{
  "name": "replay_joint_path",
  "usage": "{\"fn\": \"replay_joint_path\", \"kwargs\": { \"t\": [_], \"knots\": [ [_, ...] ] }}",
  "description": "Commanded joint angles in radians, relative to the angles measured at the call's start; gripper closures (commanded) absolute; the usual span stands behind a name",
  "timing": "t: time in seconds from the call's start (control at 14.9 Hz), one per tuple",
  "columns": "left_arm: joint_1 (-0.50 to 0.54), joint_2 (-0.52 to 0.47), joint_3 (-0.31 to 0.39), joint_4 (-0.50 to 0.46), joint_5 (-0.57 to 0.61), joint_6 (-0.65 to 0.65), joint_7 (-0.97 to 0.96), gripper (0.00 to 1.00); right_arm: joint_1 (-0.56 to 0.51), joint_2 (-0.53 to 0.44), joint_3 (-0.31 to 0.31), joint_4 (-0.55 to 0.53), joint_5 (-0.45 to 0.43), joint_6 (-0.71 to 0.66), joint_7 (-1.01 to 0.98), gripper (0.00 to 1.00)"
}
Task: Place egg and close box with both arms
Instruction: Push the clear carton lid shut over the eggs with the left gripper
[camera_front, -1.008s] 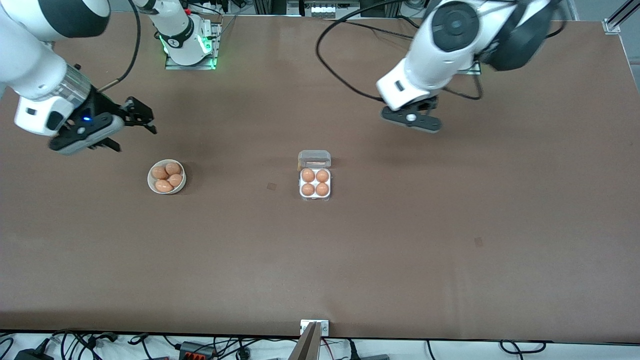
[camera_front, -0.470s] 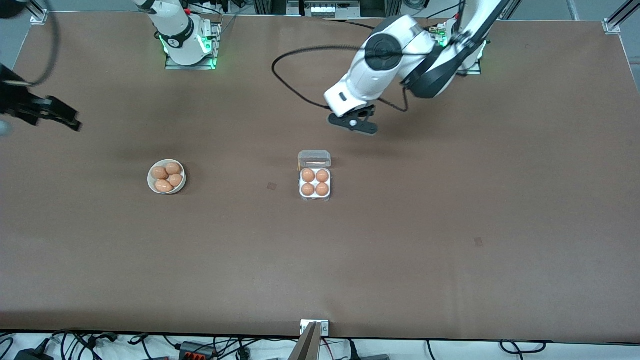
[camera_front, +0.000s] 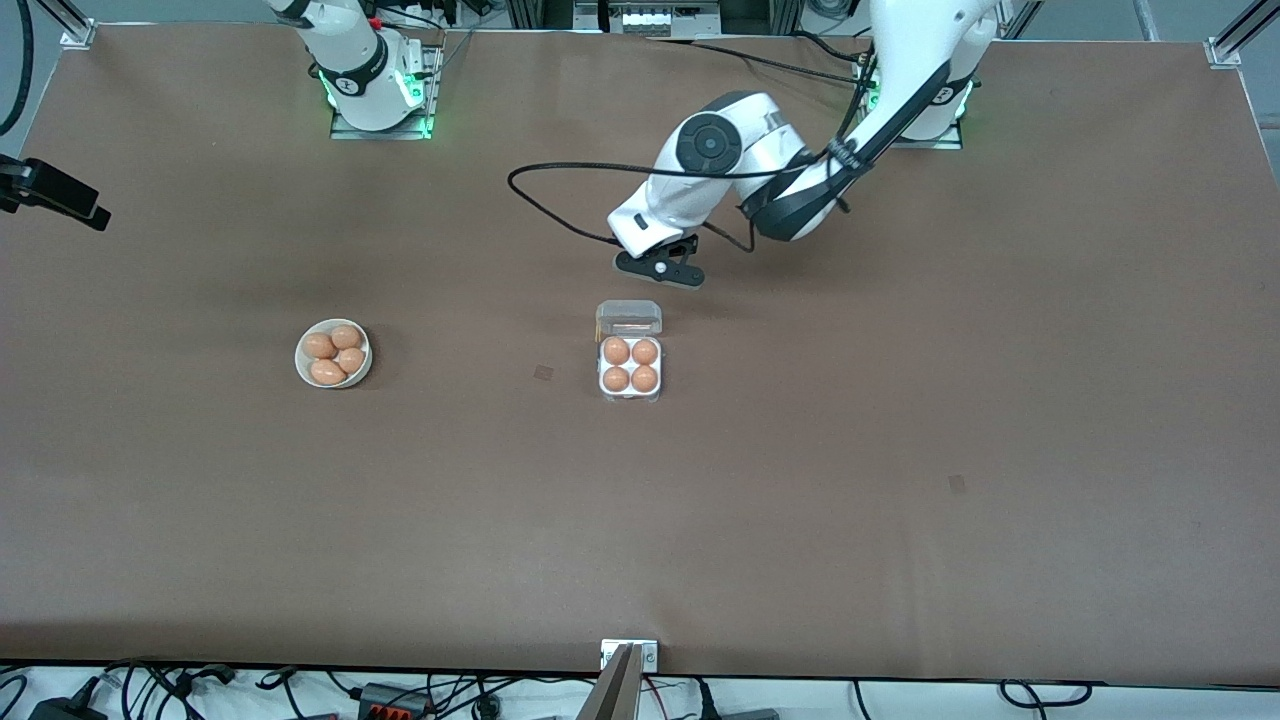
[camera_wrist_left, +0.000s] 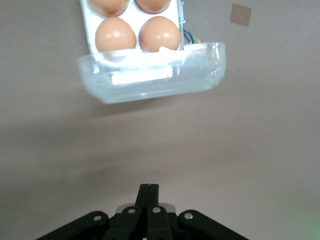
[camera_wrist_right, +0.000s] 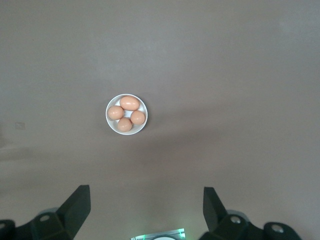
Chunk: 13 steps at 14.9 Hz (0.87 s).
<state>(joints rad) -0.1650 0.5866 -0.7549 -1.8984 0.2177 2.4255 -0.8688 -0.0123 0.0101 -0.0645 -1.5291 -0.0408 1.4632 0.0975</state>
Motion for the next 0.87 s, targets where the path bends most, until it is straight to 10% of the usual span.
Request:
{"fn": "replay_joint_path", "kwargs": {
  "t": [0.0, 0.81],
  "knots": [
    [-0.018, 0.087, 0.015, 0.062, 0.132, 0.061, -0.087, 0.99, 0.011, 0.013, 0.009, 0.004, -0.011, -0.014, 0.014, 0.0],
    [-0.015, 0.09, 0.068, 0.236, 0.241, -0.102, -0.075, 0.99, 0.055, -0.004, 0.011, -0.026, -0.005, 0.049, 0.016, 0.0]
  ]
}}
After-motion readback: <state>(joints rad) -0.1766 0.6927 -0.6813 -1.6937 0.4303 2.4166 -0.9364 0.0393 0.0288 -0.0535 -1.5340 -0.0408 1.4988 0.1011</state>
